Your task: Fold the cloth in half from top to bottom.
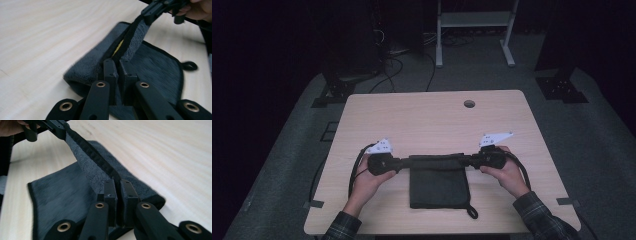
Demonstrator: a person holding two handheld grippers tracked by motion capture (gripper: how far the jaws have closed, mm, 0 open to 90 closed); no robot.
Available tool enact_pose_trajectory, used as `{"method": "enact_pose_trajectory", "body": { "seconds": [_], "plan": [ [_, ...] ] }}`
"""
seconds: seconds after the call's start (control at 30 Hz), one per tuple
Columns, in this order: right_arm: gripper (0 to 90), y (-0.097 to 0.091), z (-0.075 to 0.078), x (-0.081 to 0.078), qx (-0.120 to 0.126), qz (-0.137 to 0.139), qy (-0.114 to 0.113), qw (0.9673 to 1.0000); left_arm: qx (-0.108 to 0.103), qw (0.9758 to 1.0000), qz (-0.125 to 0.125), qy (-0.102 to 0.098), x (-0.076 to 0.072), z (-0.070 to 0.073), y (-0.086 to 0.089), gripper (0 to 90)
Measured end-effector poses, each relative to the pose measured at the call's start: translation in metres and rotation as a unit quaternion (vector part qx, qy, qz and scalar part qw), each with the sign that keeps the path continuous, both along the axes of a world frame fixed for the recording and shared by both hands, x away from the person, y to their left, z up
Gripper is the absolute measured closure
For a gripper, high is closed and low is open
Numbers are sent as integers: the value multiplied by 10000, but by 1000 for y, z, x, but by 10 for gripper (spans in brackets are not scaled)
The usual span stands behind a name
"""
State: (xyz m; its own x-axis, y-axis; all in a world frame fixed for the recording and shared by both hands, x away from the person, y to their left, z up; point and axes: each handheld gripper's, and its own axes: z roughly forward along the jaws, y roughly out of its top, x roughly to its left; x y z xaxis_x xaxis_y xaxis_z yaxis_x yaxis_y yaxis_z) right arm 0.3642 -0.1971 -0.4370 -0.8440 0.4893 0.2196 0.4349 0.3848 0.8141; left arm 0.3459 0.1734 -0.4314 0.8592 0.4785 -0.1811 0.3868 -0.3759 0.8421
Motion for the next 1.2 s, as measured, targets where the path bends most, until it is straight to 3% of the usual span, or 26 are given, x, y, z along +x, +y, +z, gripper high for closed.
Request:
{"method": "enact_pose_trajectory", "body": {
  "seconds": [0.13, 0.37, 0.73, 0.83, 0.9, 0.97, 1.03, 1.2],
  "plan": [
    [836, -3, -6, -16, 46, 82, 120, 9999, 6, 9999, -130, 89, -17, -5, 0, 853],
    [836, -5, -6, -43, 48, 239, 105, 9996, -19, 9994, -273, 192, -38, -8, 2, 852],
    [834, -3, -25, -69, -209, 391, 292, 9986, 357, 9973, -501, 412, -49, -23, -3, 851],
    [832, -2, -27, -74, -197, 433, 349, 9983, 621, 9951, -601, 484, -49, -29, -4, 850],
    [831, 1, -31, -77, -316, 494, 382, 9975, 720, 9938, -654, 548, -49, -33, -6, 846],
    [822, 3, -36, -78, -409, 526, 416, 9969, 691, 9938, -669, 562, -49, -33, -5, 827],
    [794, 1, -33, -78, -335, 529, 340, 9975, 526, 9954, -618, 517, -49, -29, -2, 762],
    [707, -7, -15, -76, 153, 455, 163, 9987, -82, 9978, -514, 400, -46, -12, 9, 704]
  ]
}}
